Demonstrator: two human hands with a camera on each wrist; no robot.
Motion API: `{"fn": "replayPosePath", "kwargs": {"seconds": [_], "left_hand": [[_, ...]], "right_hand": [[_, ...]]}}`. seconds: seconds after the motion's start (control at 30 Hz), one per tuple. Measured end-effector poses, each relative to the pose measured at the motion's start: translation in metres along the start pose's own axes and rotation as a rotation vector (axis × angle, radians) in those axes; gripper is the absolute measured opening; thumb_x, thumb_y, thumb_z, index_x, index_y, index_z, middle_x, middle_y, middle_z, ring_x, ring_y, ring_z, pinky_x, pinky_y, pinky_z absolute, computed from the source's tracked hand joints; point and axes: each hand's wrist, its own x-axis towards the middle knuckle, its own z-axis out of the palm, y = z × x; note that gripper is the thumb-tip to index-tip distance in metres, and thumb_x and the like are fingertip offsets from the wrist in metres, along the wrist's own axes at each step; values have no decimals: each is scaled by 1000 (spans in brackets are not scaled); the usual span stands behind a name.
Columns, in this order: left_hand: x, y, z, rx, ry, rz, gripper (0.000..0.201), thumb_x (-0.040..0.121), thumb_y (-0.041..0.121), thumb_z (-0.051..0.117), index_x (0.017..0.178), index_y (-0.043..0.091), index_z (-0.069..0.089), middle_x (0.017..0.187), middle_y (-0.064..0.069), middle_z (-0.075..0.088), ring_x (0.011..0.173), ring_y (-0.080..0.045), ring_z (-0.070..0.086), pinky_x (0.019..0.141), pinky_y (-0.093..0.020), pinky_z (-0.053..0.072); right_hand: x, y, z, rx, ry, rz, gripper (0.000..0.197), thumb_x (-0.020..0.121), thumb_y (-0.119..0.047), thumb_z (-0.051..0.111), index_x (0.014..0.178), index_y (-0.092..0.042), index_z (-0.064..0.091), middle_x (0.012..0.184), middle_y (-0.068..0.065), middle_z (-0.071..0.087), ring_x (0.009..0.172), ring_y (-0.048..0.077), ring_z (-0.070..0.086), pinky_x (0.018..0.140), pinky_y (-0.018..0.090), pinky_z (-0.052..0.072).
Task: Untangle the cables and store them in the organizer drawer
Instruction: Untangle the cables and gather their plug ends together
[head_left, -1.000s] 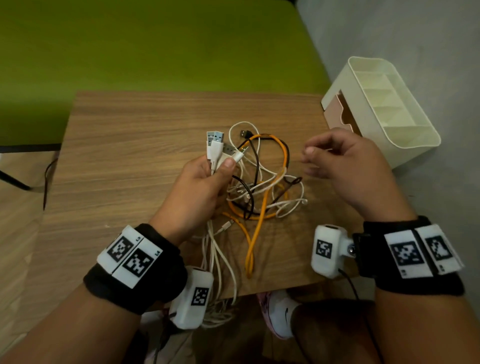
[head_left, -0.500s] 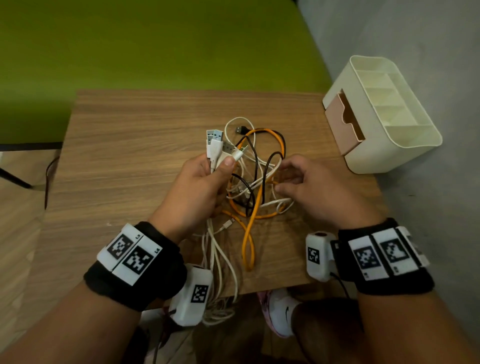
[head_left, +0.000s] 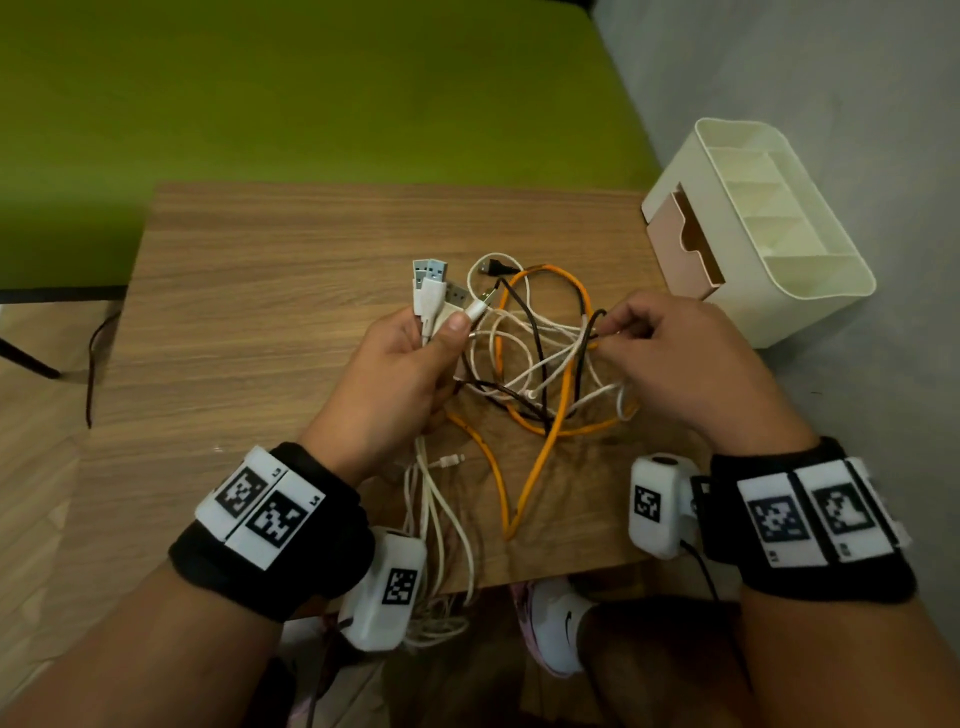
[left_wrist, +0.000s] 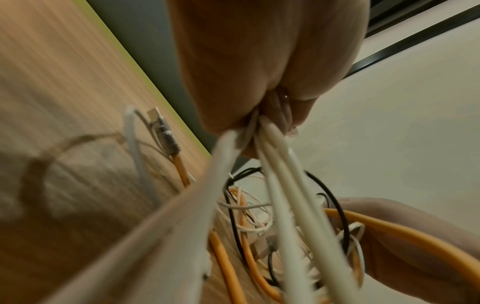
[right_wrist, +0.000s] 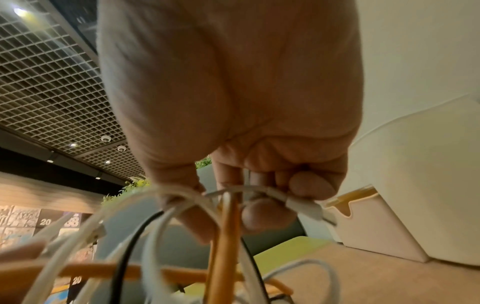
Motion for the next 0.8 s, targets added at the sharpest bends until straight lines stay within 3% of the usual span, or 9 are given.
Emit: {"fn": "replayPosePath", "kwargs": {"seconds": [0.07, 0.17, 0.23, 0.33, 0.43, 0.53, 0.63, 0.8], "left_hand": [[0, 0, 1, 8, -3, 0, 35, 96, 32, 49, 63, 25, 40, 53, 5, 26, 39, -7, 19, 42, -16, 20], [0, 2, 4, 15, -8, 6, 36, 100, 29, 48, 65, 24, 38, 54, 3, 24, 40, -8, 18, 42, -16, 19], [-1, 3, 6, 22, -13, 13, 36, 98, 31, 48, 65, 24, 38, 54, 2, 24, 40, -9, 18, 43, -17, 19], [-3, 5, 8, 49, -12, 10, 37, 102, 28, 45, 67, 22, 37, 54, 2, 25, 41, -10, 18, 43, -19, 19], [-4, 6, 11, 51, -8, 1, 35, 104, 24, 42, 70, 20, 34, 54, 2, 25, 41, -10, 18, 42, -19, 19], [-3, 6, 13, 36, -11, -4, 34, 104, 24, 42, 71, 19, 34, 54, 3, 25, 41, -9, 19, 42, -19, 19], [-2, 5, 15, 29, -20, 1, 35, 101, 27, 47, 69, 20, 35, 54, 3, 24, 40, -8, 19, 42, -17, 18], [-1, 6, 19, 28, -8, -7, 35, 103, 22, 43, 70, 19, 33, 54, 4, 23, 40, -7, 18, 44, -20, 12]], "right_hand": [[0, 7, -1, -44, -22, 4, 12, 86, -29, 70, 78, -34, 63, 84, -10, 63, 75, 6, 58, 61, 26, 42], [-1, 17, -8, -123, 72, 12, 15, 86, -31, 69, 74, -31, 61, 98, -2, 61, 86, 15, 58, 74, 30, 44], [-5, 21, -19, -129, 90, 57, 18, 86, -26, 67, 69, -24, 60, 92, 0, 65, 86, 20, 60, 77, 33, 48], [-16, 21, -32, -69, -127, 155, 13, 81, -22, 69, 69, -20, 68, 74, -1, 70, 79, 20, 67, 79, 36, 53], [-21, 22, -24, -148, -240, 201, 13, 83, -29, 69, 73, -21, 71, 78, -1, 72, 85, 21, 66, 83, 36, 54], [-15, 28, -11, -156, -197, 238, 15, 87, -37, 67, 82, -23, 69, 90, 0, 71, 91, 21, 64, 81, 34, 51], [-10, 32, 2, -55, -154, 254, 15, 84, -35, 72, 93, -25, 65, 91, -3, 68, 89, 17, 63, 76, 31, 47], [-3, 32, 17, 112, -81, 253, 23, 77, -16, 77, 82, -25, 56, 85, -1, 67, 83, 20, 65, 84, 43, 54]]}}
